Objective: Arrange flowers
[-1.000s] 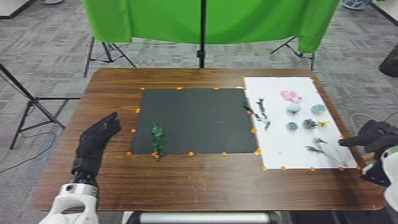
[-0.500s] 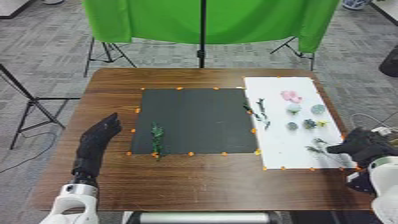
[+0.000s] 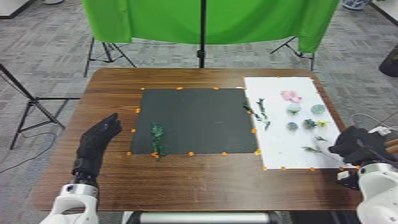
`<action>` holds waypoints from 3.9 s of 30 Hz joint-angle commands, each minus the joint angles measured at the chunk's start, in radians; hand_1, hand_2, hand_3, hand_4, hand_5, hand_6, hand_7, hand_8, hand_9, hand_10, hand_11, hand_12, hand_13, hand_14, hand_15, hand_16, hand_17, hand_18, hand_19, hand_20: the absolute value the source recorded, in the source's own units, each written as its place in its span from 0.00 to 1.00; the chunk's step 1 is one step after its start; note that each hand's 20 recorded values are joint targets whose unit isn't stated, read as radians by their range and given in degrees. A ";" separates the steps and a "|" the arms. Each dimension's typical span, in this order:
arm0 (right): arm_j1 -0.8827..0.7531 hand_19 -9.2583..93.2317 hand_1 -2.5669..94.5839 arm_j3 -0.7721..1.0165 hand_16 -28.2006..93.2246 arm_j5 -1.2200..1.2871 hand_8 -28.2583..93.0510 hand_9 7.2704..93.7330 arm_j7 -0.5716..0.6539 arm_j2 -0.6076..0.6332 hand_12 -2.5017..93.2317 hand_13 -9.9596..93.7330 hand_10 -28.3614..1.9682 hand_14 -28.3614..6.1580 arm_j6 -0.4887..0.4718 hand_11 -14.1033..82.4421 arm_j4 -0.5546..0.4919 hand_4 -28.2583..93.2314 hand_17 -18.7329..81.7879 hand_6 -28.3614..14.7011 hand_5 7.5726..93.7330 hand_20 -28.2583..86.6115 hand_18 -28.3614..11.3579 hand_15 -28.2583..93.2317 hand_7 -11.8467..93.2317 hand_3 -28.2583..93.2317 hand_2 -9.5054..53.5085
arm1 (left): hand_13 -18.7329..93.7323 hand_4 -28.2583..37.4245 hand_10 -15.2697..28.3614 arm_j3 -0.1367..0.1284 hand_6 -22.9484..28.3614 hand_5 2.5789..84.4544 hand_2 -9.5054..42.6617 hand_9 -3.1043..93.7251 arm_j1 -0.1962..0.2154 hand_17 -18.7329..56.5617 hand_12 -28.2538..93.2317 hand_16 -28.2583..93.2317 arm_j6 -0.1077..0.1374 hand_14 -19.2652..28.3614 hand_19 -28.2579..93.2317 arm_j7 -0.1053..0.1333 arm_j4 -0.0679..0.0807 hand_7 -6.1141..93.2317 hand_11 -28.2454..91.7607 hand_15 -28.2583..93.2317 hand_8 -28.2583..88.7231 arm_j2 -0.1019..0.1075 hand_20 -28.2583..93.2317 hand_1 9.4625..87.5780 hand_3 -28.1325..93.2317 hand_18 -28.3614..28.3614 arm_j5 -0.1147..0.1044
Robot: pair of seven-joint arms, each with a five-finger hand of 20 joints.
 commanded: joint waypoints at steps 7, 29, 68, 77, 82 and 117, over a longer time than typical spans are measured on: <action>0.477 1.00 0.66 -0.383 0.50 0.195 0.39 0.95 -0.003 -0.060 0.47 0.93 0.63 0.72 0.047 0.35 -0.150 0.08 0.82 0.68 0.88 0.78 0.38 0.76 0.32 0.67 0.00 | 0.42 0.04 0.63 0.003 0.52 0.47 0.15 0.43 0.006 0.28 0.35 0.26 -0.017 0.75 0.27 -0.017 0.002 0.15 0.33 0.36 0.20 -0.004 0.36 0.19 0.76 0.72 0.002; 0.992 1.00 0.67 -1.004 0.51 0.412 0.40 0.96 0.055 -0.432 0.47 0.95 0.62 0.73 0.054 0.36 0.201 0.11 0.83 0.66 0.89 0.79 0.39 0.76 0.31 0.65 0.00 | 0.43 0.04 0.62 0.012 0.52 0.47 0.15 0.43 0.006 0.28 0.35 0.26 -0.052 0.75 0.27 -0.048 0.001 0.15 0.33 0.36 0.20 -0.001 0.36 0.19 0.76 0.73 0.003; 0.928 1.00 0.29 -1.027 0.51 0.295 0.18 0.93 0.011 -0.341 0.32 0.95 0.47 0.66 -0.123 0.51 0.147 0.13 0.82 0.59 0.84 0.77 0.34 0.74 0.28 0.72 0.21 | 0.42 0.05 0.62 -0.003 0.51 0.47 0.15 0.43 0.001 0.27 0.35 0.26 -0.125 0.75 0.27 -0.091 0.003 0.14 0.32 0.35 0.20 -0.013 0.36 0.19 0.76 0.73 0.019; 0.891 1.00 0.29 -1.048 0.51 0.309 0.18 0.93 0.002 -0.314 0.32 0.95 0.45 0.66 -0.152 0.50 0.104 0.13 0.82 0.58 0.83 0.77 0.34 0.74 0.26 0.71 0.27 | 0.42 0.05 0.62 -0.009 0.51 0.46 0.14 0.43 0.007 0.27 0.35 0.26 -0.127 0.75 0.27 -0.091 0.000 0.14 0.32 0.35 0.20 -0.015 0.36 0.19 0.76 0.73 0.019; 0.868 1.00 0.29 -1.037 0.51 0.314 0.18 0.93 -0.003 -0.298 0.32 0.95 0.44 0.66 -0.159 0.50 0.074 0.13 0.82 0.58 0.84 0.77 0.33 0.73 0.26 0.70 0.27 | 0.42 0.05 0.62 -0.011 0.51 0.46 0.15 0.43 0.009 0.27 0.35 0.26 -0.129 0.75 0.27 -0.091 -0.002 0.14 0.32 0.35 0.20 -0.016 0.36 0.19 0.76 0.73 0.021; 1.117 1.00 0.27 -0.898 0.52 0.082 0.19 0.85 0.141 -0.182 0.36 0.91 0.43 0.65 -0.456 0.54 0.440 0.09 0.80 0.46 0.67 0.78 0.34 0.76 0.18 0.66 0.00 | 0.42 0.05 0.62 -0.012 0.51 0.46 0.15 0.43 0.006 0.26 0.35 0.26 -0.130 0.75 0.27 -0.098 -0.006 0.14 0.32 0.36 0.20 -0.010 0.36 0.19 0.76 0.74 0.022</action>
